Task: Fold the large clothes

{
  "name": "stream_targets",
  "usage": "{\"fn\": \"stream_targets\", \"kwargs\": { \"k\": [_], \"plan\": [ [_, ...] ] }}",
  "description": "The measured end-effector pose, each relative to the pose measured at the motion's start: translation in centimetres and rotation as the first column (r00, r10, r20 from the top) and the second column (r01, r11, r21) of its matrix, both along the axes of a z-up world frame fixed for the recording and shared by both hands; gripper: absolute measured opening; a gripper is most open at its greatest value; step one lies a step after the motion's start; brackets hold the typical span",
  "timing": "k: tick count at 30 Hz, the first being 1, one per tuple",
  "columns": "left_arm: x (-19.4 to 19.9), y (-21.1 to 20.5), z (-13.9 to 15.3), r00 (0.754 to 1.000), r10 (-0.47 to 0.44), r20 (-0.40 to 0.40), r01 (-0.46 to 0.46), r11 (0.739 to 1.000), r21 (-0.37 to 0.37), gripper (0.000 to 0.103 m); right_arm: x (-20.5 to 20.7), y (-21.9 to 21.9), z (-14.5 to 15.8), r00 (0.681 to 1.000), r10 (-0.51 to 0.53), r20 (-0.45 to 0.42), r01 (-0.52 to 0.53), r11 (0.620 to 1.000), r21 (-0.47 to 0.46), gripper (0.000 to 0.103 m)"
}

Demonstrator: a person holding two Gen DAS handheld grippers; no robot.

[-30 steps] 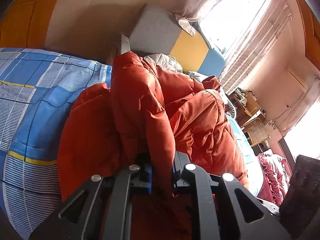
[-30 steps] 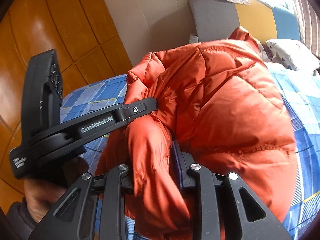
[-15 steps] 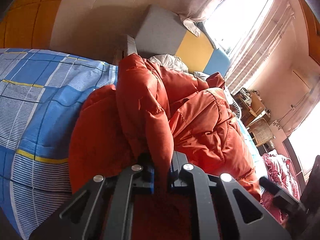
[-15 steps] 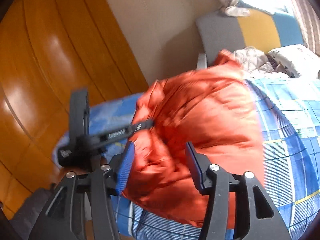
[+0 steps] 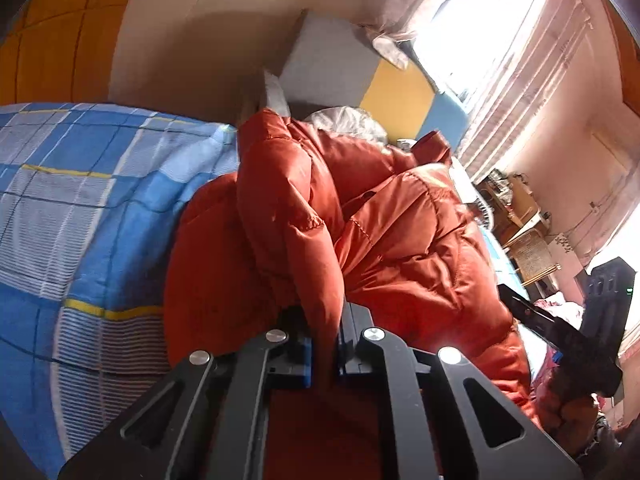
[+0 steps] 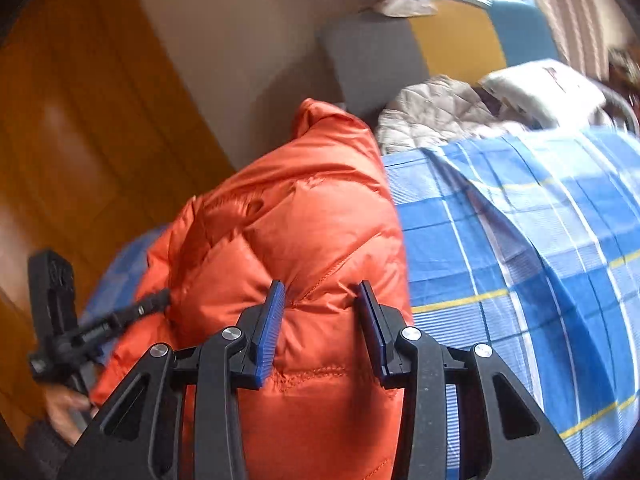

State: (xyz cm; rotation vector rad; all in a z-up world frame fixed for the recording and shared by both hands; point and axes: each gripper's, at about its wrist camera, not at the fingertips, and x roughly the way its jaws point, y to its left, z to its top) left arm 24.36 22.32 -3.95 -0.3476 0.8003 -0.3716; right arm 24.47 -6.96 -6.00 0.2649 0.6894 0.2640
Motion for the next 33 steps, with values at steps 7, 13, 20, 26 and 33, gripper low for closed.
{"fn": "stream_targets", "kwargs": {
  "k": [7,13,20,26,33],
  "plan": [
    [0.6,1.3,-3.3,0.994,0.049,-0.094,-0.039,0.994,0.101,0.006,1.1,4.0,-2.7,0.999,0.039,-0.029,-0.042,0.99,-0.136,0.039],
    [0.8,2.2,-3.5,0.993,0.073,-0.095,-0.067,0.996,0.057,0.006,2.2,4.8,-4.4,0.998,0.045,-0.034,-0.05,0.984,-0.172,0.039],
    [-1.7,3.7,0.2,0.984,0.18,0.011,-0.179,0.982,-0.05,0.025,1.9,4.7,-4.2,0.998,0.055,-0.036,-0.061,0.984,-0.165,0.039],
    [-2.7,2.7,2.3,0.992,0.12,0.044,-0.11,0.977,-0.182,0.038,1.8,4.5,-4.1,0.998,0.056,-0.036,-0.061,0.986,-0.156,0.039],
    [-2.0,0.1,0.4,0.999,0.041,-0.026,-0.044,0.987,-0.152,0.021,2.0,3.7,-3.6,0.997,0.063,-0.045,-0.069,0.989,-0.129,0.039]
  ]
}}
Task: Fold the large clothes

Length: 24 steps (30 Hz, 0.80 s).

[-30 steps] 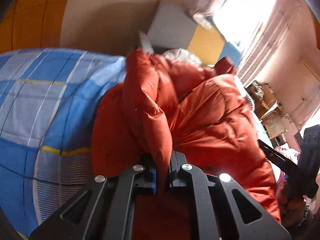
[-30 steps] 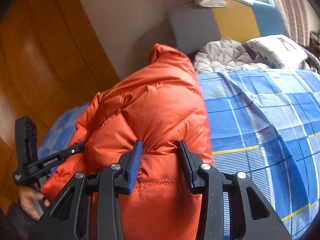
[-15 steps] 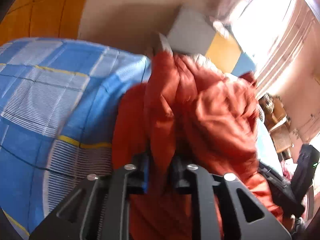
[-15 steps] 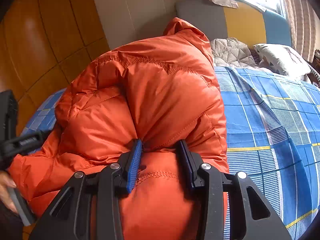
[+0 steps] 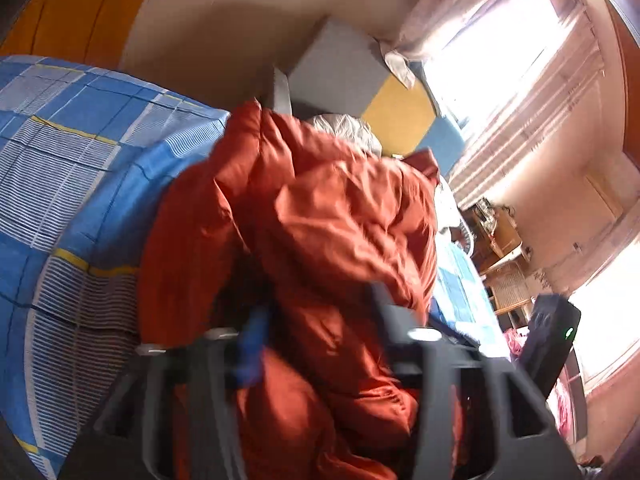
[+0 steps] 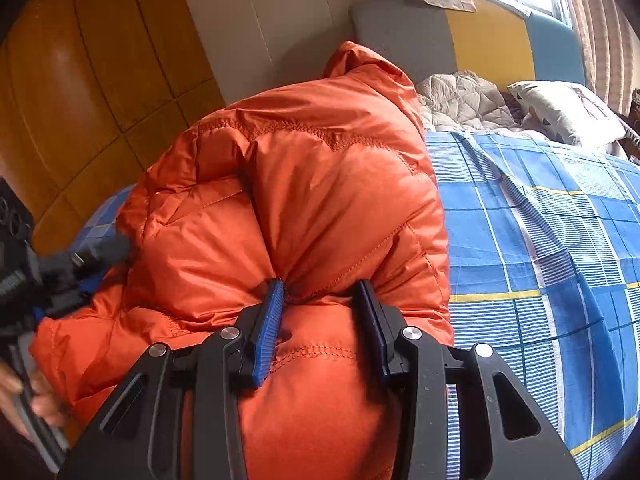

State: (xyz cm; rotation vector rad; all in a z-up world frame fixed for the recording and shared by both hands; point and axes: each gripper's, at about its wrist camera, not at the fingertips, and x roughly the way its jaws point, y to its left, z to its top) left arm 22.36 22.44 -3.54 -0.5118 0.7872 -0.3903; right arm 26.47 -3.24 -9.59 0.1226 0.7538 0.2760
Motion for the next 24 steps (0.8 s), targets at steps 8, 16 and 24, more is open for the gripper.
{"fn": "stream_targets", "kwargs": {
  "k": [8,16,24],
  "plan": [
    [-2.6,1.1,-1.0,0.998,0.037,0.053,-0.04,0.997,0.066,0.005,-0.1,-0.4,2.3,1.0,-0.005,0.003,0.005,1.0,0.021,0.054],
    [-2.5,0.5,-1.8,0.998,0.061,0.03,-0.065,0.987,0.15,0.005,1.5,2.5,3.5,0.999,-0.01,0.045,0.012,0.998,-0.055,0.054],
    [-2.8,0.5,-2.7,0.997,0.076,0.025,-0.079,0.981,0.179,0.005,2.4,5.3,2.4,0.999,0.012,0.045,-0.003,0.982,-0.186,0.056]
  ]
}}
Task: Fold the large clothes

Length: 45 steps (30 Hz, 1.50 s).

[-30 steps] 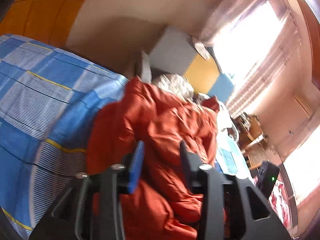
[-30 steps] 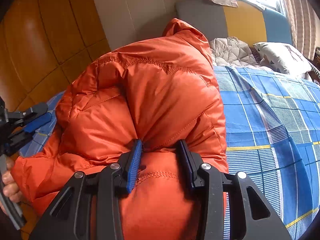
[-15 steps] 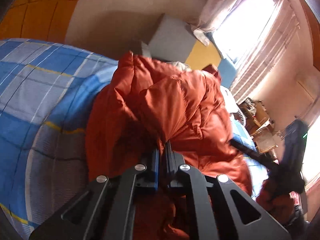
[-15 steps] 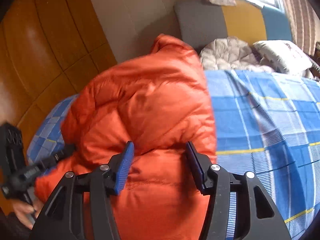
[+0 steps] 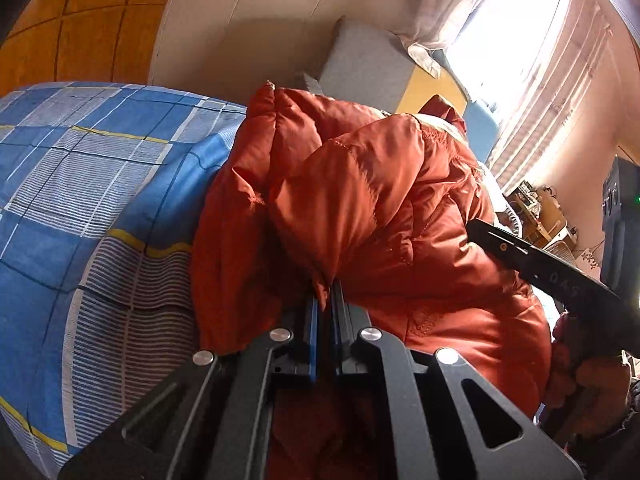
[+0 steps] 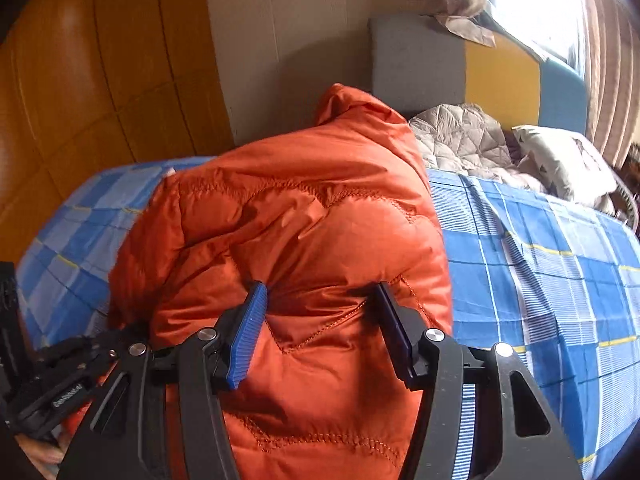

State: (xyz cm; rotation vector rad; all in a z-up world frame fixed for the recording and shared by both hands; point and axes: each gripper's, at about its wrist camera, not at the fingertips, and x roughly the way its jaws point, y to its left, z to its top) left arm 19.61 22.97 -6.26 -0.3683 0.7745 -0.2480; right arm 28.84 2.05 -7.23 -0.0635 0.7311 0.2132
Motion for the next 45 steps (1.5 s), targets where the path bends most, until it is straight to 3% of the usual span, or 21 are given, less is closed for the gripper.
{"fn": "stream_targets", "kwargs": {
  "k": [7,20,29,32,34,39,42,45],
  "plan": [
    [-0.4,-0.2,-0.3,1.0,0.013,0.005,-0.013,0.999,0.03,0.005,1.0,1.5,-0.9,1.0,0.017,-0.025,-0.018,0.998,-0.062,0.056],
    [-0.4,-2.0,0.6,0.997,0.075,0.026,-0.078,0.983,0.164,0.006,3.3,1.4,-3.7,0.995,0.047,-0.094,-0.05,0.998,-0.03,0.057],
    [-1.3,-2.9,1.1,0.993,0.112,0.039,-0.118,0.969,0.219,0.01,2.7,0.5,-2.3,0.991,0.081,-0.108,-0.081,0.997,0.001,0.057],
    [-1.5,-3.1,1.3,0.991,0.125,0.04,-0.131,0.964,0.23,0.012,2.5,-0.2,-1.5,0.986,0.118,-0.117,-0.116,0.993,0.019,0.067],
    [-1.7,-3.3,1.4,0.99,0.136,0.04,-0.142,0.961,0.236,0.015,2.1,-1.0,-0.9,0.983,0.133,-0.129,-0.126,0.99,0.054,0.081],
    [-1.9,-3.5,1.7,0.988,0.151,0.043,-0.157,0.953,0.26,0.022,1.3,-4.4,0.1,0.979,0.144,-0.145,-0.121,0.98,0.156,0.092],
    [-2.1,-3.4,1.8,0.989,0.144,0.046,-0.151,0.954,0.26,0.024,1.3,-7.9,-0.4,0.971,0.15,-0.188,-0.091,0.953,0.289,0.092],
    [-2.1,-3.0,1.5,0.99,0.135,0.048,-0.143,0.959,0.244,0.024,1.5,-10.2,-1.8,0.961,0.15,-0.233,-0.061,0.934,0.351,0.092]
  ]
}}
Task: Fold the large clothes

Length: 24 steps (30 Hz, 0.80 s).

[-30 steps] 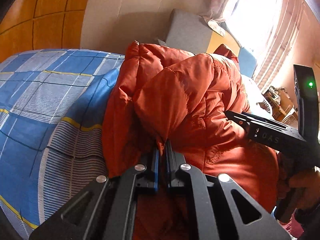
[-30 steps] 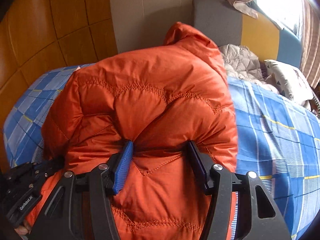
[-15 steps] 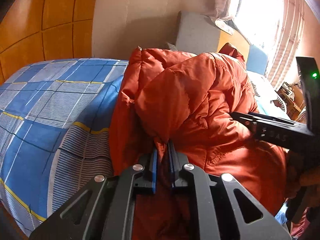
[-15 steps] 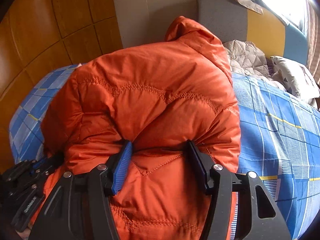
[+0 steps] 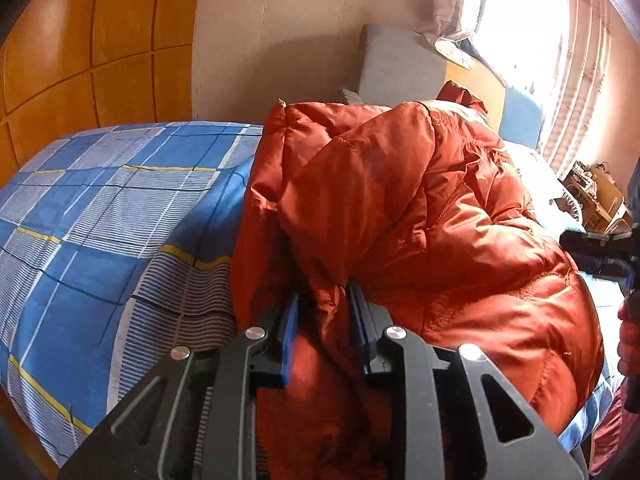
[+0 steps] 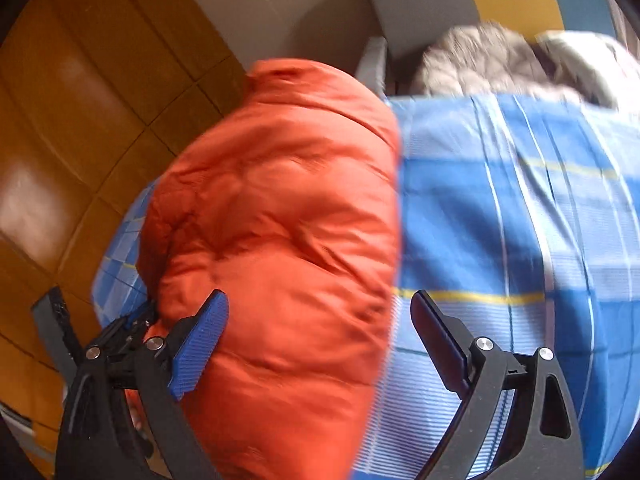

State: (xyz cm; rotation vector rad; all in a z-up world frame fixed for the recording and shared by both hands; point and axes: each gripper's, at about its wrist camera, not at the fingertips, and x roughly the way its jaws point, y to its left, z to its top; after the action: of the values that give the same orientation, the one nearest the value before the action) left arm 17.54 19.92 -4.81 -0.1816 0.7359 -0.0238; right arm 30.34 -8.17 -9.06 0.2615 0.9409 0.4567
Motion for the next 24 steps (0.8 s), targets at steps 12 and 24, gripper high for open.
{"fn": "stream_targets", "kwargs": {
  "k": [12,24],
  "plan": [
    [0.7,2.6,-1.8,0.998,-0.06,0.007,0.06,0.98,-0.188,0.027,2.5,0.9,-4.9,0.976,0.163,-0.142,-0.12,0.955,0.271,0.098],
    [1.7,4.7,-2.8,0.987,-0.134,0.094,0.161,0.902,-0.402,0.006,2.3,2.6,-3.7,0.97,0.239,-0.042,-0.217,0.932,0.292,0.051]
  ]
}}
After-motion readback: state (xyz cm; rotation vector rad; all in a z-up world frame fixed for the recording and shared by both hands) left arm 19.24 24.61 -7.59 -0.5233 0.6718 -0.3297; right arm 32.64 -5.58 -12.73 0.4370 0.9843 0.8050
